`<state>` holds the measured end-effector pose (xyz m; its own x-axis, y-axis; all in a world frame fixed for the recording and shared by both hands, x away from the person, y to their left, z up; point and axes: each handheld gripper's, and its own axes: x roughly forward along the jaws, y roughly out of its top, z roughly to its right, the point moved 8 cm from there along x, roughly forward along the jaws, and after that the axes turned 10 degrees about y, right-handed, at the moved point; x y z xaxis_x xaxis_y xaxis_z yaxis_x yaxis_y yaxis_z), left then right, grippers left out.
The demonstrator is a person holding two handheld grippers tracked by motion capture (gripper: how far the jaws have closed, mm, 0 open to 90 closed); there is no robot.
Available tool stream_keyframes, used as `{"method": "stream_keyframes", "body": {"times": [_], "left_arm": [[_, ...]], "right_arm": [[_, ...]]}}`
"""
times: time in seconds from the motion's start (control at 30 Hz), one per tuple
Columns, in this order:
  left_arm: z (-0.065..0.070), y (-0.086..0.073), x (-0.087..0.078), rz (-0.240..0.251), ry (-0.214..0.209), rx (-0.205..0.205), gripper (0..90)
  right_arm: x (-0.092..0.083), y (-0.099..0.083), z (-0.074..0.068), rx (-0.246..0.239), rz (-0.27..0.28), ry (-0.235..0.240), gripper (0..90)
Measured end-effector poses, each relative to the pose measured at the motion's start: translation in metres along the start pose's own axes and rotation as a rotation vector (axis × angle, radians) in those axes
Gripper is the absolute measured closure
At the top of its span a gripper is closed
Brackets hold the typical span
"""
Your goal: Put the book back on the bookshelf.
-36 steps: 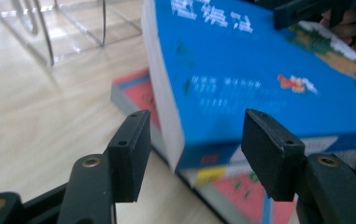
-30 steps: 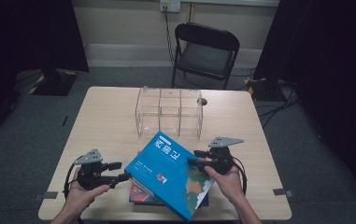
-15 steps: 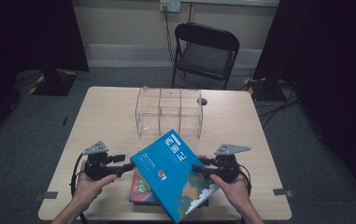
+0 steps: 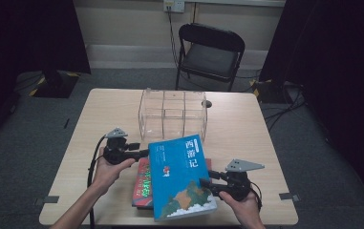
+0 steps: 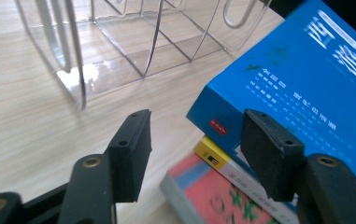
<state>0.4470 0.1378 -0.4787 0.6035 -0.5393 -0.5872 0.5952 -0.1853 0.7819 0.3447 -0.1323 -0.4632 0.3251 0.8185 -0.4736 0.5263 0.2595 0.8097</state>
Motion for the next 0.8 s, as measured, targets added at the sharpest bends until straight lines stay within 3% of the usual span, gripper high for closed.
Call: {"method": "stream_keyframes", "body": {"times": [0.13,0.23,0.3,0.33,0.37,0.4,0.47,0.5,0.53,0.7,0.8], "left_arm": [[0.002,0.006,0.004,-0.003,0.008,0.001,44.6],[0.01,0.006,-0.006,0.031,-0.037,-0.019,43.0],[0.022,0.002,-0.014,0.028,-0.064,0.001,43.0],[0.035,-0.004,-0.02,0.03,-0.079,0.029,43.1],[0.035,-0.004,-0.02,0.03,-0.079,0.029,43.1],[0.048,-0.008,-0.025,0.035,-0.119,0.048,43.1],[0.052,-0.009,-0.025,0.035,-0.127,0.048,43.1],[0.054,-0.011,-0.024,0.02,-0.122,0.045,43.2],[0.057,-0.014,-0.02,0.026,-0.106,0.067,44.7],[0.053,-0.01,-0.017,0.041,-0.086,0.066,49.3],[0.054,-0.007,-0.012,0.043,-0.08,0.055,50.1]], "right_arm": [[-0.001,0.001,-0.003,-0.024,-0.009,-0.017,47.7],[0.001,0.007,0.004,-0.03,-0.006,-0.042,44.6],[0.003,0.017,0.013,-0.029,0.02,-0.058,45.0],[0.006,0.026,0.023,-0.022,0.041,-0.072,46.2],[0.006,0.026,0.023,-0.022,0.041,-0.072,46.2],[0.012,0.032,0.031,-0.01,0.042,-0.085,48.4],[0.015,0.033,0.034,-0.006,0.041,-0.089,48.8],[0.018,0.035,0.035,0.006,0.05,-0.082,51.8],[0.021,0.034,0.034,0.014,0.058,-0.096,53.4],[0.021,0.029,0.032,0.034,0.06,-0.107,55.1],[0.018,0.025,0.025,0.025,0.058,-0.15,55.9]]}}
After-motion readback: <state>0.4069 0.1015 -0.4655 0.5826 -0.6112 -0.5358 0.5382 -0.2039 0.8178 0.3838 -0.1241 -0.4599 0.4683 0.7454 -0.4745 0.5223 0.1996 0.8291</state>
